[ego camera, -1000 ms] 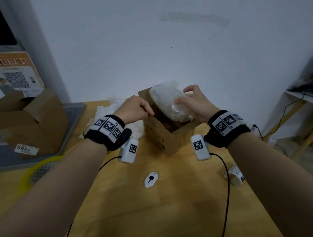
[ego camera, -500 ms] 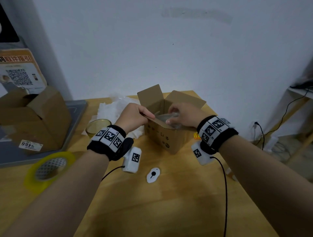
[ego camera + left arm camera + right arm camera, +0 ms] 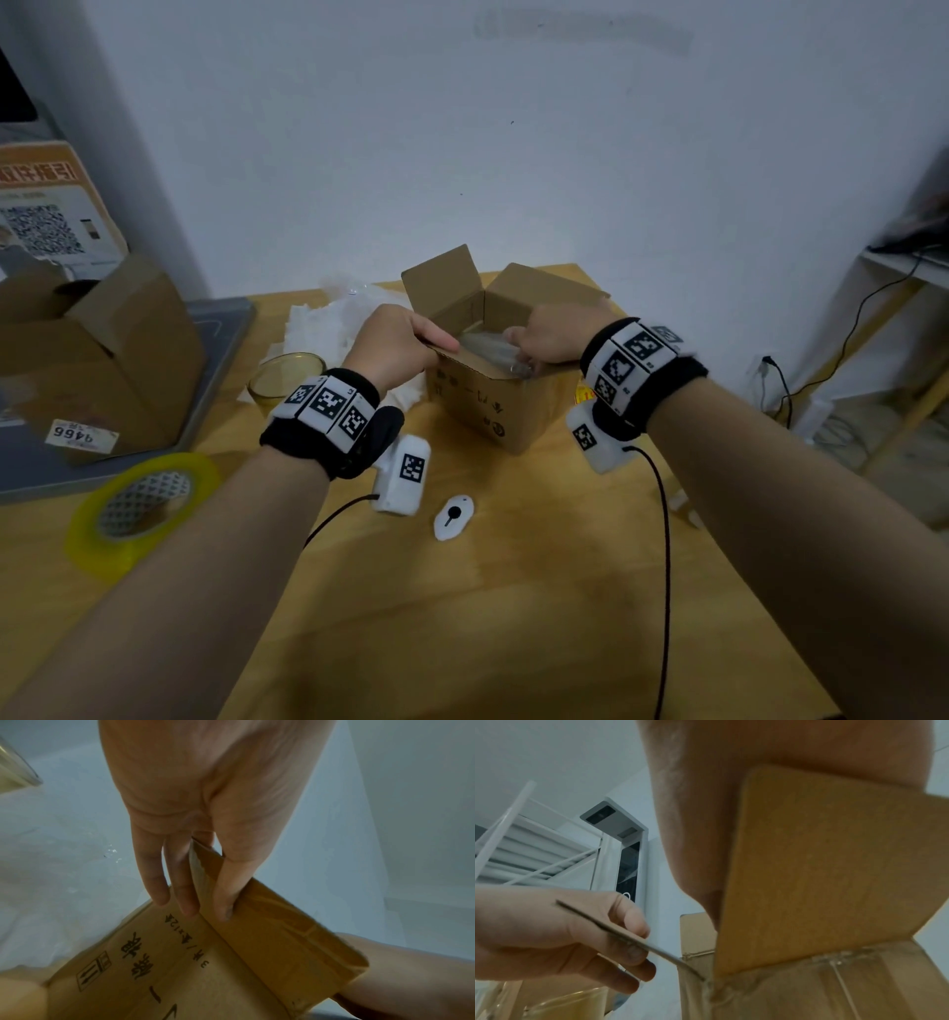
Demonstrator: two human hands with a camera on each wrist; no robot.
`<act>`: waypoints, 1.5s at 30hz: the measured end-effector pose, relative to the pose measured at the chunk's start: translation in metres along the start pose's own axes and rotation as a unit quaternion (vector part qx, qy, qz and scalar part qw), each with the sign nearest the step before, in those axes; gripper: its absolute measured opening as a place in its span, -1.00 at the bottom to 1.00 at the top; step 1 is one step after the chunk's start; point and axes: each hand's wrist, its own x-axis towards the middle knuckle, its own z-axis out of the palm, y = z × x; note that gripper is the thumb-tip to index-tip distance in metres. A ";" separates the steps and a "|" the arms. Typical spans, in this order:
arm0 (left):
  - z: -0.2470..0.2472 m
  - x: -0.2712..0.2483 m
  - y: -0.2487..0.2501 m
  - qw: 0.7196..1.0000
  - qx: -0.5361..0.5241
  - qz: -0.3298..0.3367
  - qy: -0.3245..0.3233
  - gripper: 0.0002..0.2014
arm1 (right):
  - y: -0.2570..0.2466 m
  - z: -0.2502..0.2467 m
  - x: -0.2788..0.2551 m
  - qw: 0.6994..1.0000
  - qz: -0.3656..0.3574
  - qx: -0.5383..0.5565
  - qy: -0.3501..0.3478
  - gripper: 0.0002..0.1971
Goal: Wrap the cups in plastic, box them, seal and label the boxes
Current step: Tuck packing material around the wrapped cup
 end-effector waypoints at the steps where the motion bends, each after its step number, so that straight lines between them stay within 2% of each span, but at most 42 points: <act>1: 0.000 -0.003 0.002 1.000 0.002 -0.002 0.003 -0.58 | -0.002 -0.002 -0.005 1.000 -0.004 -0.005 -0.025 -0.43; 3: 0.001 -0.010 0.006 1.000 0.003 -0.006 0.005 -0.59 | -0.007 -0.005 -0.017 0.998 0.002 -0.016 -0.059 -0.37; 6: 0.003 -0.021 0.014 1.000 -0.015 -0.004 -0.003 -0.69 | -0.010 -0.007 -0.030 0.997 0.004 -0.041 -0.070 -0.31; 8: 0.007 -0.030 0.021 1.000 -0.027 0.001 -0.009 -0.75 | -0.005 -0.010 -0.031 0.999 -0.010 -0.008 -0.040 -0.29; 10: 0.008 -0.038 0.032 0.999 -0.041 -0.010 -0.024 -0.82 | 0.002 -0.017 -0.030 0.994 -0.037 0.100 0.038 -0.32; 12: 0.004 -0.045 0.042 0.996 -0.051 -0.038 -0.068 -0.86 | 0.005 -0.020 -0.034 0.965 -0.091 0.211 0.123 -0.48; 13: 0.000 -0.047 0.046 0.993 -0.047 -0.058 -0.094 -0.85 | 0.005 -0.018 -0.039 0.957 -0.113 0.222 0.145 -0.58; 15: -0.010 -0.052 0.052 0.985 -0.019 -0.104 -0.135 -0.83 | 0.003 -0.009 -0.047 0.966 -0.134 0.178 0.130 -0.82; 16: -0.016 -0.053 0.053 0.981 0.001 -0.129 -0.147 -0.84 | 0.001 -0.001 -0.051 0.973 -0.129 0.149 0.116 -0.80; 19: -0.027 -0.055 0.055 0.967 0.058 -0.188 -0.164 -0.79 | 0.002 0.023 -0.051 0.987 -0.062 0.087 0.119 -0.40; 21: -0.028 -0.051 0.056 0.970 0.092 -0.169 -0.152 -0.83 | 0.002 0.031 -0.048 0.988 -0.042 0.084 0.126 -0.33; 24: -0.018 -0.028 0.055 0.992 0.064 -0.082 -0.070 -0.73 | 0.002 0.035 -0.044 0.989 -0.042 0.087 0.114 -0.43; 26: -0.006 -0.009 0.055 0.996 0.033 -0.070 -0.045 -0.64 | 0.002 0.037 -0.042 0.989 -0.033 0.084 0.114 -0.50; 28: 0.008 0.007 0.053 0.992 0.080 -0.075 -0.064 -0.64 | 0.003 0.039 -0.039 0.989 -0.028 0.089 0.115 -0.57; 30: 0.023 0.020 0.047 0.980 0.152 -0.087 -0.096 -0.80 | 0.005 0.041 -0.037 0.986 -0.034 0.114 0.116 -0.62; 31: 0.030 0.027 0.042 0.973 0.183 -0.097 -0.106 -0.77 | 0.006 0.043 -0.036 0.983 -0.039 0.130 0.121 -0.63; 32: 0.036 0.031 0.040 0.960 0.236 -0.096 -0.118 -0.66 | 0.007 0.044 -0.036 0.981 -0.046 0.142 0.127 -0.64; 34: 0.043 0.034 0.037 0.939 0.312 -0.056 -0.135 -0.57 | 0.008 0.046 -0.034 0.977 -0.056 0.154 0.136 -0.64; 38: 0.042 0.035 0.033 0.921 0.344 -0.031 -0.181 -0.65 | 0.010 0.048 -0.030 0.976 -0.062 0.156 0.138 -0.64; 41: 0.041 0.040 0.026 0.928 0.330 -0.027 -0.171 -0.74 | 0.010 0.049 -0.027 0.976 -0.068 0.156 0.139 -0.64; 44: 0.039 0.042 0.025 0.936 0.302 -0.023 -0.181 -0.73 | 0.009 0.050 -0.026 0.975 -0.068 0.160 0.141 -0.64; 45: 0.040 0.044 0.024 0.946 0.269 -0.016 -0.179 -0.73 | 0.009 0.050 -0.026 0.974 -0.069 0.163 0.141 -0.63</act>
